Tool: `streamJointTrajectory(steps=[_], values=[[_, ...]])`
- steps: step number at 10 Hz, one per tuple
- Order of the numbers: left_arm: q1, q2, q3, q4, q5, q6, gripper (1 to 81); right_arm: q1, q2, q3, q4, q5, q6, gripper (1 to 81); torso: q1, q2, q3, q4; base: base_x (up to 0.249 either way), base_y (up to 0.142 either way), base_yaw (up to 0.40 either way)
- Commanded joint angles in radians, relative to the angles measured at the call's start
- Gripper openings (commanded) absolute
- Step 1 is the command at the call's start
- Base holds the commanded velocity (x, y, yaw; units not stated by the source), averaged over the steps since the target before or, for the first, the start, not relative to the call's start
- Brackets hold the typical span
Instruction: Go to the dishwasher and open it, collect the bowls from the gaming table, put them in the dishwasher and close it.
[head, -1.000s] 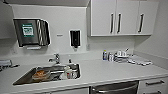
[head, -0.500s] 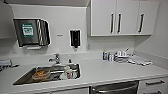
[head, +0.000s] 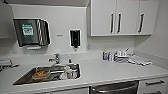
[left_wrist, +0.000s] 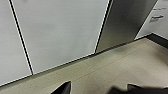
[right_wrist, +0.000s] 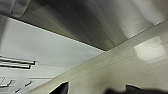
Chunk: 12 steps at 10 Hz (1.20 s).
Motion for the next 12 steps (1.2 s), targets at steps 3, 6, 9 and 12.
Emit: streamJointTrajectory(steps=[3, 6, 9, 12], values=[[-0.065, -0.037, -0.008, -0.003, -0.003, 0.000, 81.1, 0.168, -0.042, 0.020, 0.042, -0.082, 0.073, 81.1, 0.000, 0.000, 0.000, 0.000, 0.000, 0.000, 0.000], [-0.065, -0.039, -0.008, -0.003, -0.003, 0.000, 81.1, 0.168, -0.053, 0.024, 0.045, -0.082, 0.072, 81.1, 0.000, 0.000, -0.071, 0.000, 0.000, 0.000, 0.000], [-0.065, -0.040, -0.008, -0.004, -0.003, -0.003, 81.1, 0.172, -0.064, 0.049, 0.044, -0.079, 0.070, 81.1, 0.000, 0.000, -0.130, 0.000, 0.000, 0.000, 0.000], [-0.065, -0.043, -0.008, -0.003, -0.003, -0.009, 81.1, 0.195, -0.070, 0.050, 0.045, -0.077, 0.070, 81.1, 0.001, 0.000, -0.118, 0.000, 0.000, 0.000, 0.000]])
